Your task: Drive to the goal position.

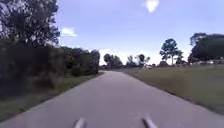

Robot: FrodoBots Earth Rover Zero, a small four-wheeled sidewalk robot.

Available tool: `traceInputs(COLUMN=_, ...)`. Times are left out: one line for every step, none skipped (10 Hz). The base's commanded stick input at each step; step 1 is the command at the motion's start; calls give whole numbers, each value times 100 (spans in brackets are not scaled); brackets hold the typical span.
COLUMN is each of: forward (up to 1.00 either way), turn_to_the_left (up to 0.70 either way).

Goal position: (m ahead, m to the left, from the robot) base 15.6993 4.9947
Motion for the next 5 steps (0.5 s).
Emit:
traceInputs(forward=50, turn_to_the_left=0)
traceInputs(forward=50, turn_to_the_left=0)
traceInputs(forward=50, turn_to_the_left=0)
traceInputs(forward=50, turn_to_the_left=0)
traceInputs(forward=50, turn_to_the_left=0)
